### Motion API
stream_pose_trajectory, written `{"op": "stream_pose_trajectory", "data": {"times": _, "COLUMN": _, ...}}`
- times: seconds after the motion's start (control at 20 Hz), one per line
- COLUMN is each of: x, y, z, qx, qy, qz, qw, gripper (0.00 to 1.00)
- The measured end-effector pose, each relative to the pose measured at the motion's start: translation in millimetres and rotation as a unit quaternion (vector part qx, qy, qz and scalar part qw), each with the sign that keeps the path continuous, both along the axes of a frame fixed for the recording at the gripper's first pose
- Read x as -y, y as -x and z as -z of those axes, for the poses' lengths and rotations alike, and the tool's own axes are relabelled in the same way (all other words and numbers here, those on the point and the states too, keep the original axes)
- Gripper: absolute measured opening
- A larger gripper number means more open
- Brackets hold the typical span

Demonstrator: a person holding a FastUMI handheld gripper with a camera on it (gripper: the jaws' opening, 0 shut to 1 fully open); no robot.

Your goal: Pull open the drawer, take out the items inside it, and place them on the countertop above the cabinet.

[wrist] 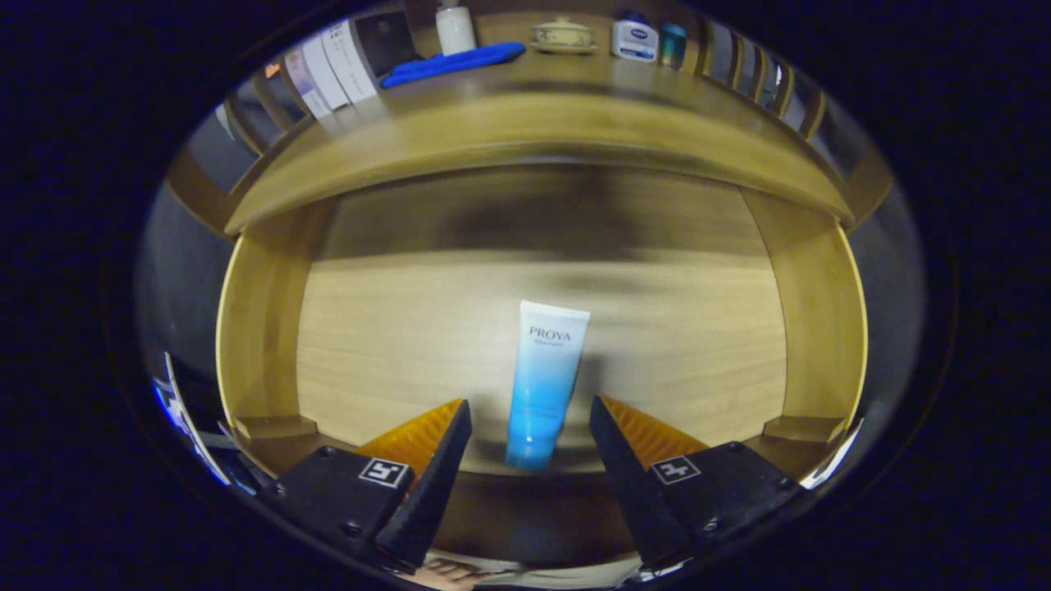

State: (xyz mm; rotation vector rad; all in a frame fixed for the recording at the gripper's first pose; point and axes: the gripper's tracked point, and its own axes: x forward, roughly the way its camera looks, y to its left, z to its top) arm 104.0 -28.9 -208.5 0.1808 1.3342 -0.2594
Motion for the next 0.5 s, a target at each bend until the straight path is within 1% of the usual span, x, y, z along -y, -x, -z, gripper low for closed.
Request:
{"op": "stream_pose_trajectory", "data": {"times": 0.1, "x": 0, "y": 1, "z": 9, "qx": -0.017, "qy": -0.003, "qz": 0.001, "qw": 1.0, "gripper": 0.92}}
{"op": "stream_pose_trajectory", "data": {"times": 0.2, "x": 3, "y": 0, "z": 16, "qx": -0.025, "qy": 0.003, "qz": 0.006, "qw": 1.0, "gripper": 0.89}}
{"op": "stream_pose_trajectory", "data": {"times": 0.35, "x": 5, "y": 3, "z": 24, "qx": -0.031, "qy": 0.01, "qz": 0.004, "qw": 0.999, "gripper": 0.71}}
{"op": "stream_pose_trajectory", "data": {"times": 0.5, "x": 12, "y": 0, "z": 24, "qx": -0.018, "qy": 0.023, "qz": 0.009, "qw": 1.0, "gripper": 0.62}}
